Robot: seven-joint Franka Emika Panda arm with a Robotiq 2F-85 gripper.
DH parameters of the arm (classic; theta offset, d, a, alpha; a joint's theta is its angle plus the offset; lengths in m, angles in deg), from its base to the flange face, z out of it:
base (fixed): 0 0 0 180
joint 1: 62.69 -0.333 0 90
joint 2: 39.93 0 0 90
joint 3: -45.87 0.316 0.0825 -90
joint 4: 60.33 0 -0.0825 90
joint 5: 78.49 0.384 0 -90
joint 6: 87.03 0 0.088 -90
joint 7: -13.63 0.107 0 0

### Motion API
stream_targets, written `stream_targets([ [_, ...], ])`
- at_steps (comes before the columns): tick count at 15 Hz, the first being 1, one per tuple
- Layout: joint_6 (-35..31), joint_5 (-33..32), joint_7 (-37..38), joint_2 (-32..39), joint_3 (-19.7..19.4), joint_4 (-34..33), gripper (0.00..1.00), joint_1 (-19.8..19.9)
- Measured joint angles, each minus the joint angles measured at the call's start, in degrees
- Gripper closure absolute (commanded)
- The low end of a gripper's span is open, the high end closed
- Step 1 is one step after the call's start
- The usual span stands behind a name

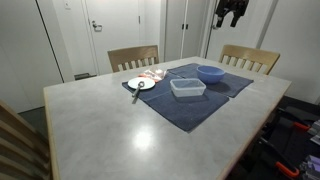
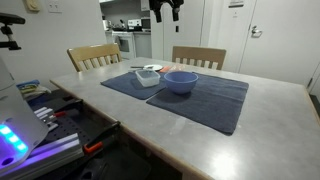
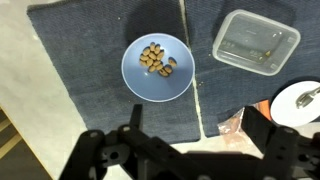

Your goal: Pour the things in the bowl into the lunch box

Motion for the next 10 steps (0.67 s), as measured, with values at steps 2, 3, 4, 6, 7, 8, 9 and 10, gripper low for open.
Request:
stream_targets([
  [2,-0.45,-0.29,0.00,1.82,-0.51,-0.08,0.00,1.26],
  [3,-0.82,-0.26,-0.27,2.93,-0.90,-0.13,0.00,1.53],
  [4,-1.14,0.55,-1.16,4.12,-1.37,-0.15,0.00,1.58],
  [6,-1.71,2.90,-3.79,6.31,-2.32,-0.18,0.00,1.59],
  [7,-1.93,4.17,-5.19,7.23,-2.77,-0.22,0.00,1.61],
  [8,-2.15,5.39,-6.54,8.07,-3.21,-0.26,0.00,1.66],
  [9,-2.29,6.56,-7.99,8.77,-3.62,-0.35,0.00,1.76],
  [10,-2.30,7.61,-9.29,9.43,-4.01,-0.51,0.00,1.87],
])
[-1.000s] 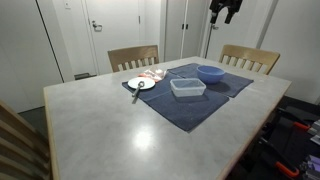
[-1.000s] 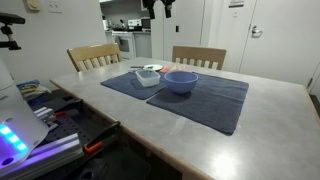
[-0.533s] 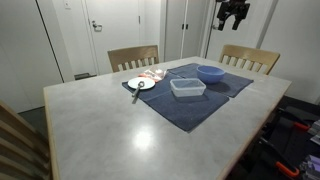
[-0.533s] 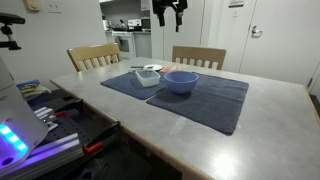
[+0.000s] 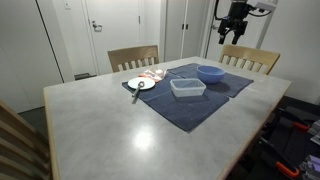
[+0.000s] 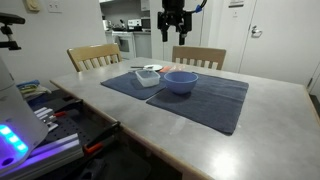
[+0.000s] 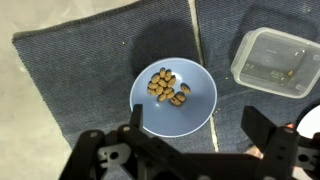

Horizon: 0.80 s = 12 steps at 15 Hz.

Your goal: Pour the things in the bowl into the lunch box

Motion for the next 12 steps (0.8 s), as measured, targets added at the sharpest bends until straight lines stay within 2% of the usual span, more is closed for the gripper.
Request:
stream_targets([
  [8,0.23,0.35,-0.90,1.41,-0.50,-0.94,0.00,0.45],
  [12,0.27,0.38,-1.61,4.11,-1.47,-2.99,0.00,2.14],
])
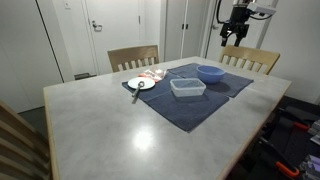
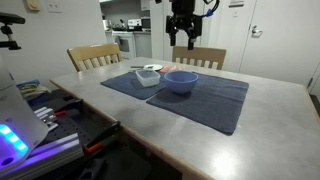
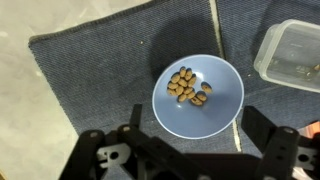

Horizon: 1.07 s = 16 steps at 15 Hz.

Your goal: Pour the things in the bowl into the lunch box

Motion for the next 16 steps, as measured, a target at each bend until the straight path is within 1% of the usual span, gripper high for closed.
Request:
stream_targets([
  [5,0.00,2.16,-3.52,7.13,-0.55,-4.57,0.00,2.43],
  [10,0.64,2.40,-4.64,15.02,-0.13,-9.62,0.00,3.71],
  [16,3.05,2.40,-5.00,20.12,1.42,-12.96,0.00,4.77],
])
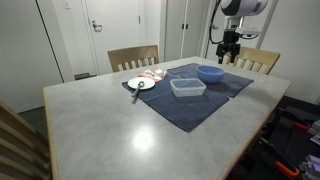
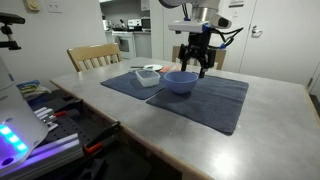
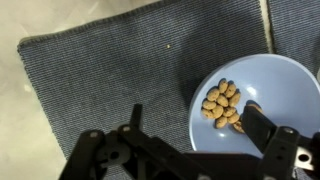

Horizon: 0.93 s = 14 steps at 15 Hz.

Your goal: Pour the things in the bowl into the lunch box

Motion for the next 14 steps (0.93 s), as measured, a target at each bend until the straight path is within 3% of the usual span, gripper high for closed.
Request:
stream_targets([
  [5,0.31,0.61,-0.47,2.99,1.20,-1.36,0.00,1.33],
  [14,-1.91,9.98,-4.73,5.68,4.62,-2.50,0.00,5.15],
])
